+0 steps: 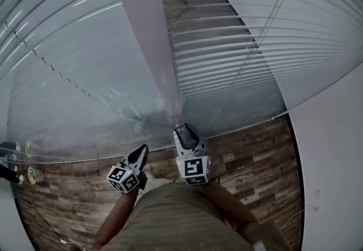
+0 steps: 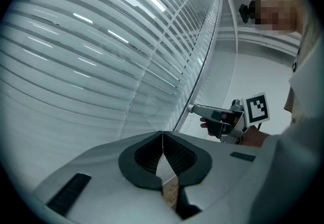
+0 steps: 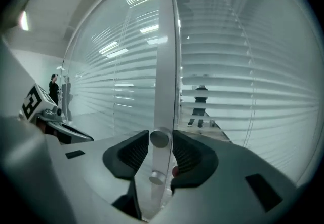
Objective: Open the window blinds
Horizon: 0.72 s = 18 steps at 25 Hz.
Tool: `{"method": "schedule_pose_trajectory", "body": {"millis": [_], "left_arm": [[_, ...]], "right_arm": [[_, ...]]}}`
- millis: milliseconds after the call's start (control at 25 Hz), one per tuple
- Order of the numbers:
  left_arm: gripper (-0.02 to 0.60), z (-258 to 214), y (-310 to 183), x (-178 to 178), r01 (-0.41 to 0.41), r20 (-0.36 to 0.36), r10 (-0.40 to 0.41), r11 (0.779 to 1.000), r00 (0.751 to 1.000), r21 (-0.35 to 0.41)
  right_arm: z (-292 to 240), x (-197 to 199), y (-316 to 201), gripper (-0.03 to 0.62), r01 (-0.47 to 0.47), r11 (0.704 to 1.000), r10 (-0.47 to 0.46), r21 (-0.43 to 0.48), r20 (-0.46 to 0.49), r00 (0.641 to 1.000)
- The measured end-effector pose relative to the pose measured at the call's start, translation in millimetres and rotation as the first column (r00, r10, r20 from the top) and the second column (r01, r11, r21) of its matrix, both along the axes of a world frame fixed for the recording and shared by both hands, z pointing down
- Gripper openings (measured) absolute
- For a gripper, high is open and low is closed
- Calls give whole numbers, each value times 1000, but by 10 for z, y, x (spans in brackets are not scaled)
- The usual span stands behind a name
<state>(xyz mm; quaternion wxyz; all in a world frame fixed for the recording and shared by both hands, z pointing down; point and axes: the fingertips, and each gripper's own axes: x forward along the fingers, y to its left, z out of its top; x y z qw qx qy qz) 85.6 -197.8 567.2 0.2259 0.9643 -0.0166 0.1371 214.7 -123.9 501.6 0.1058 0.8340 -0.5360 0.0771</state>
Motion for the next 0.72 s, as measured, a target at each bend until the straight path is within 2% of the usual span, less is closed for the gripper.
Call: {"method": "schedule_pose_trajectory", "body": {"millis": [80,120,200,280,360,440,480,560,720], "left_arm": [[15,-1,13,3,0,-3,0,1000,1000,-1],[15,-12,23,7,1,-5,-1,1000,1000,0],[15,-35,41,15,3,-12,-3,1000,1000,1],[15,-47,46,12,5,-14,-5,1000,1000,3],[15,-34,44,0,7,-14,-7,1000,1000,3],[15,11,46,-13,10,-14,-10,1000,1000,2],[15,39,46,-19,13,-14,-13,1000,1000,2],[15,90,40,-30,18,-14,-18,1000,1000,1],[14,152,23,-47,22,-13,-22,1000,1000,-1]], "right_arm": [[-33,5,-18,152,-7,999,4,-48,-59,998],[-24,-4,-23,152,-4,998,1,-59,-56,998],[12,-15,-14,152,2,999,-1,-39,21,1000],[57,-1,-1,152,1,1000,-2,10,157,988],[130,19,4,152,-11,997,-16,75,342,939],[219,27,3,152,-32,990,-42,135,512,858],[254,31,2,152,-42,987,-54,157,564,824],[285,49,0,152,-62,981,-67,186,616,785],[318,95,-21,138,-93,976,-62,197,659,750]]}}
